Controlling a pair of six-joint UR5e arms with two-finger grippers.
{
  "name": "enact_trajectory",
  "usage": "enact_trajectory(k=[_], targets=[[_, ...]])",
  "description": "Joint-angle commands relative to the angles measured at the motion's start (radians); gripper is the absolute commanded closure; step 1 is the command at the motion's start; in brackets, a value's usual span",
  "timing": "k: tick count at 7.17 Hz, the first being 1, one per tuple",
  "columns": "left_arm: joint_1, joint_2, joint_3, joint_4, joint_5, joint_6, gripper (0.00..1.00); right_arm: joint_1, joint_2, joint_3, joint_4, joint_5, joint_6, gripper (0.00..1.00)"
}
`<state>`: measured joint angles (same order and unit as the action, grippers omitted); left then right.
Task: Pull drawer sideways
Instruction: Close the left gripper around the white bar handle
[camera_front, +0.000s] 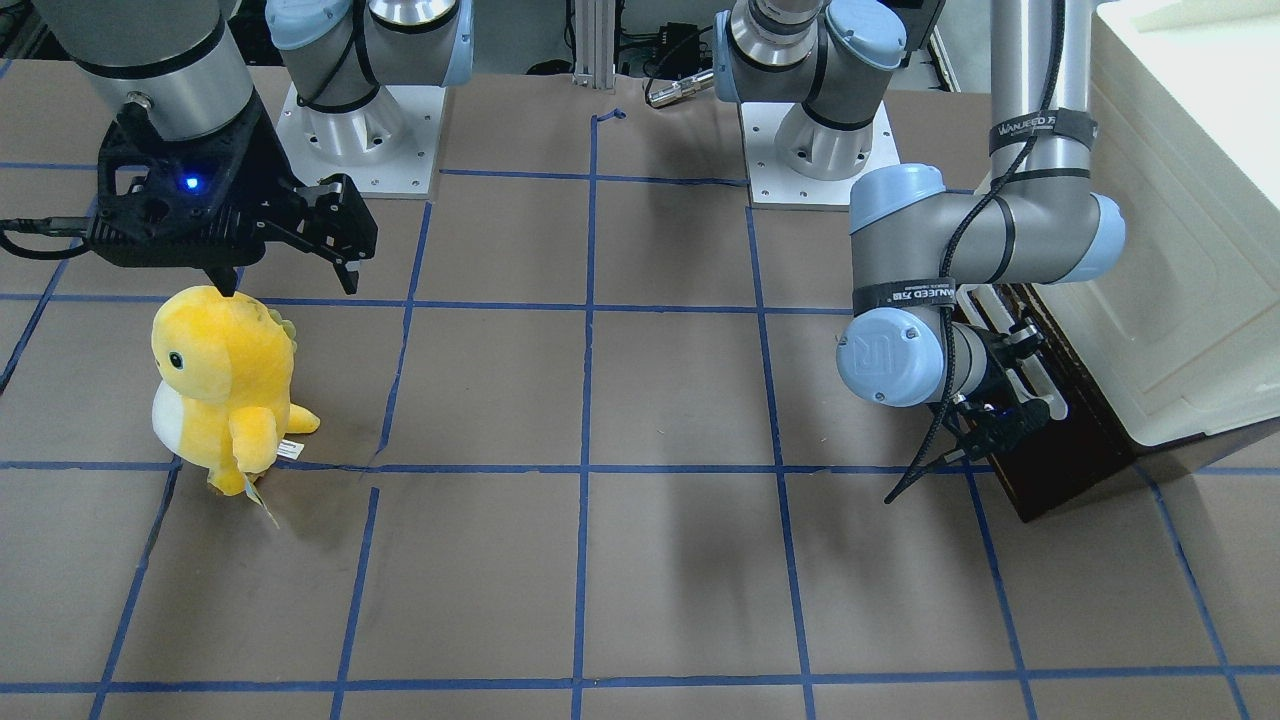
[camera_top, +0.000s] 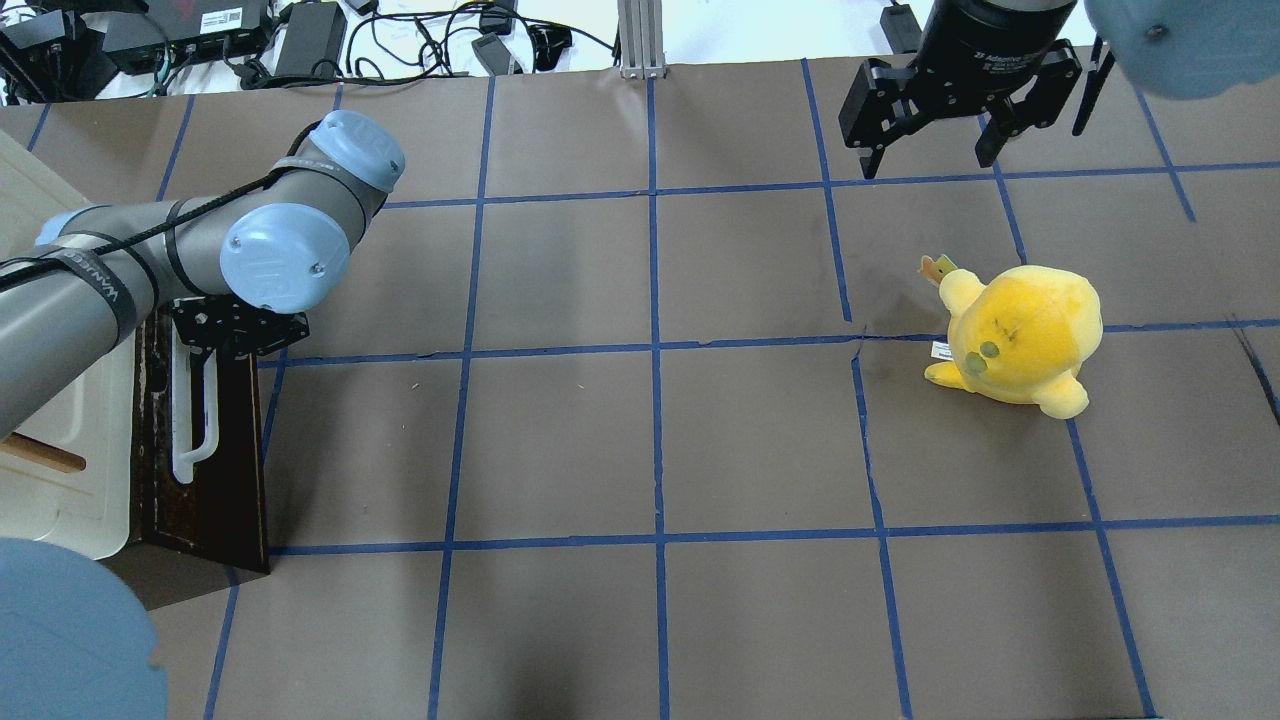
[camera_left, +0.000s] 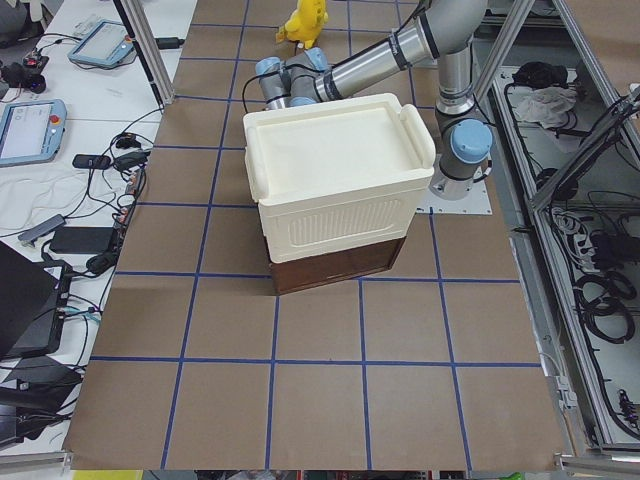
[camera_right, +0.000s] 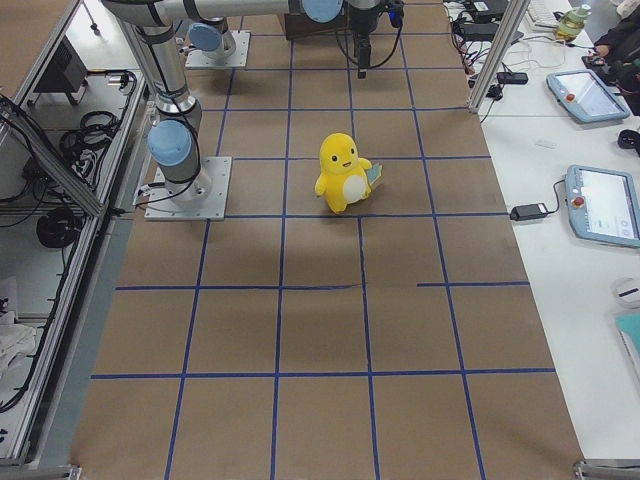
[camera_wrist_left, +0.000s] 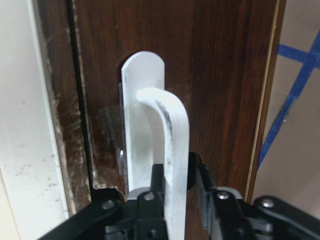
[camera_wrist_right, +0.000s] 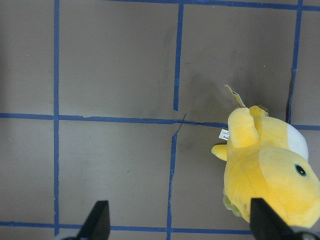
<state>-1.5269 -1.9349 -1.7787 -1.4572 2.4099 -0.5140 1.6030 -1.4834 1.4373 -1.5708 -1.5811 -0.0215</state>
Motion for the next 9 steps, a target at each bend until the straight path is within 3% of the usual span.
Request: enact_trajectory(k=[1, 9], targets=[[-0.001, 0.001, 0.007, -0.009, 0.000, 0.000, 0.93, 0.000, 0.000, 0.000, 0.000, 0.001, 0.000, 0.00], [-0.002, -0.007, 0.027, -0.049, 0.006, 0.002, 0.90, 0.000, 0.000, 0.000, 0.000, 0.001, 0.000, 0.00]])
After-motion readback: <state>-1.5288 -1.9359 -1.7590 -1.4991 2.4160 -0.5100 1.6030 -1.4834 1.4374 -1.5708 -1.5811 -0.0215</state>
